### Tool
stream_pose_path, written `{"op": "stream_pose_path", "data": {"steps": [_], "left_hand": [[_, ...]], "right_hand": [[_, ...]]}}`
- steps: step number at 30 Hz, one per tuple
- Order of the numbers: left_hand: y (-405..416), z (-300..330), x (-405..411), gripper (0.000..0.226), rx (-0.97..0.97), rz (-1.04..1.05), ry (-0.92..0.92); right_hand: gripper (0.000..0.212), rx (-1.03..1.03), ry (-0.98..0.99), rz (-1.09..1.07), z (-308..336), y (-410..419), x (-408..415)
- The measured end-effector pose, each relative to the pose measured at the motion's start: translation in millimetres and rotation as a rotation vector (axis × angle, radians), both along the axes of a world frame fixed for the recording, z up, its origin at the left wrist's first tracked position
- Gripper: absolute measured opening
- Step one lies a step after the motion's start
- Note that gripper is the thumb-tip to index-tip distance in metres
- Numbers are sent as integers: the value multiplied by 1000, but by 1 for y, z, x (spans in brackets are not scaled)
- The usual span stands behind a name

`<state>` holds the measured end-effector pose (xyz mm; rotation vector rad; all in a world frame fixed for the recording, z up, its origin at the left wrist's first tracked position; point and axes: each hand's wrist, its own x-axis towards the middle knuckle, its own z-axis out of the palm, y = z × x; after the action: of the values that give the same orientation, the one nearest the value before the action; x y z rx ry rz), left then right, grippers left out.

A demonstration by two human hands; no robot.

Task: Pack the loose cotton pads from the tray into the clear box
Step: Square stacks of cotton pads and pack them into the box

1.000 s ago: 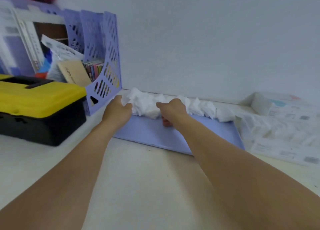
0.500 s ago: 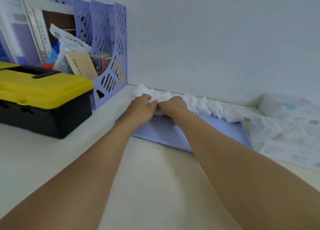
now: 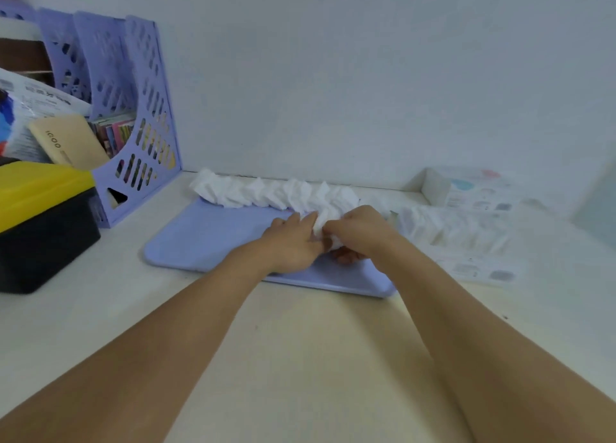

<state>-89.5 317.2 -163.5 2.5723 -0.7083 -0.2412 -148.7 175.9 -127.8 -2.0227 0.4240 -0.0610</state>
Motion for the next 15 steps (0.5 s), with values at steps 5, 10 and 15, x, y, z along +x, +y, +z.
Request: {"op": "stream_pose_path", "data": {"steps": [5,10,15], "left_hand": [[-23,0,-17,61,-172,82,18],[-19,5,-21,79,-362,95,91],[-1,4,-15,65,-378,25,185]], "right_hand": [[28,-197,-126,-8,-5,-12,-6],[18,-114,-98,-32,1,-20,-8],[50,-20,2,-81,10,-17,-14]]}}
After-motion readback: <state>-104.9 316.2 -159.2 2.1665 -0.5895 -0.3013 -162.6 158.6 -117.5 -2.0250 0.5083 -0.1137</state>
